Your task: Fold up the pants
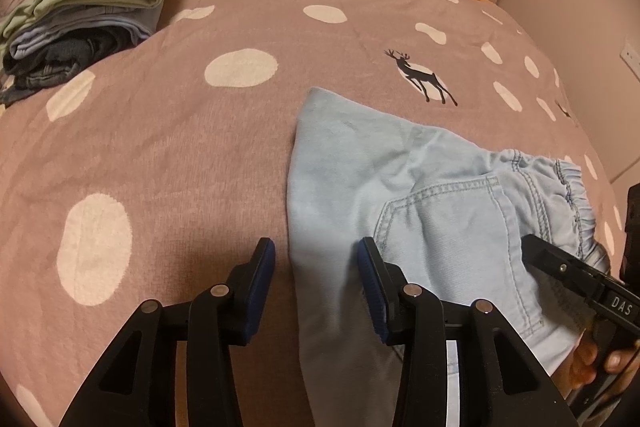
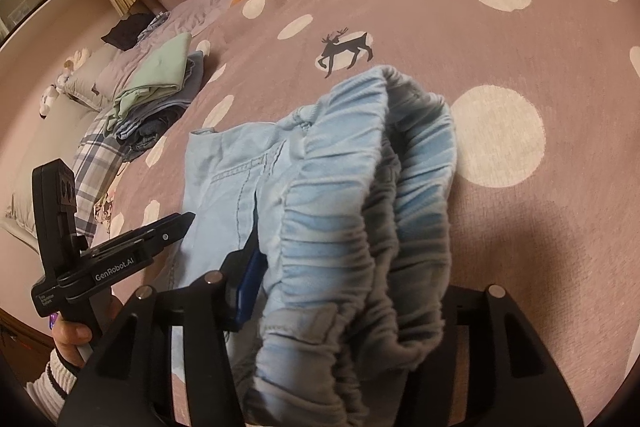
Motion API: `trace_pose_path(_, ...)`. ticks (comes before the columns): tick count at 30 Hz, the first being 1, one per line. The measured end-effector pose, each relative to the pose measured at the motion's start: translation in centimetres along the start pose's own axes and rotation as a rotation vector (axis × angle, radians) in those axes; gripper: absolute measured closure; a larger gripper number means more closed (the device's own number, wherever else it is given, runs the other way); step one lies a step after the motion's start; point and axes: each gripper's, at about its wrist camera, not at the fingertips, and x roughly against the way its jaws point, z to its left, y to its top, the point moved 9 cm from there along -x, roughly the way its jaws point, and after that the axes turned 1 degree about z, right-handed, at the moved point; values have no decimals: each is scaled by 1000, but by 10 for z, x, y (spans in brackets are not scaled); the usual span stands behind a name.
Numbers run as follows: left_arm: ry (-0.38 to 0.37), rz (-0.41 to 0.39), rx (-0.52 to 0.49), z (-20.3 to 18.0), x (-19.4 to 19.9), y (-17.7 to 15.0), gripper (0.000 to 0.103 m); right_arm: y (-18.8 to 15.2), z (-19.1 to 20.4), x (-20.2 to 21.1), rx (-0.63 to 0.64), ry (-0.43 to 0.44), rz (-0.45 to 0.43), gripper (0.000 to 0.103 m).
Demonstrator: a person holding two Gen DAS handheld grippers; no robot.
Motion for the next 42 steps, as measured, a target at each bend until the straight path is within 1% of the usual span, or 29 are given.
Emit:
trace_pose_path(1, 4, 0, 1, 1, 0, 0, 57, 0, 0, -1, -1, 1, 1, 48)
trace_pose_path(5, -3, 0, 7, 2, 0, -1, 56, 0, 1, -1, 1, -2, 1, 48)
trace_pose_path(8, 10, -8, -8, 2, 1, -1, 57, 0, 3, 1, 20, -9, -4, 51)
trace_pose_path(10, -22, -10, -16, -4, 3, -1, 75, 1, 6, 3, 39, -10, -16, 57)
trace_pose_path(12, 7, -25, -45, -9, 6, 0, 77, 3, 10, 6, 60, -17, -32, 61)
trace_pose_path(14, 17, -36, -56, -12, 8, 2, 80, 7, 12, 9, 55, -1, -53, 65)
trace_pose_path(16, 4, -47, -49, -13, 11, 5, 82, 14, 16, 13, 55, 17, -77, 69)
trace_pose_path(18, -8, -59, -45, -14, 15, 11, 85, 21, 23, 15, 71, 27, -97, 70)
trace_pose_path(24, -19, -114, -54, -16, 24, 40, 85, 47, 40, 16, 111, 44, -150, 72)
trace_pose_path(29, -3, -160, -68, -14, 25, 71, 85, 79, 52, 12, 134, 56, -198, 72)
trace_pose_path(34, 6, -176, -61, -6, 20, 94, 85, 103, 56, 5, 145, 70, -220, 72)
trace_pose_path(37, 16, -163, -55, 1, 10, 101, 85, 107, 48, -11, 122, 60, -192, 71)
trace_pose_path(39, 11, -138, -44, 5, -2, 100, 85, 106, 38, -25, 86, 43, -147, 66)
trace_pose_path(40, 9, -123, -39, 7, -8, 98, 85, 103, 26, -36, 47, 17, -113, 61)
trace_pose_path(42, 18, -72, -34, 11, -24, 91, 85, 98, 7, -47, -10, -12, -73, 54)
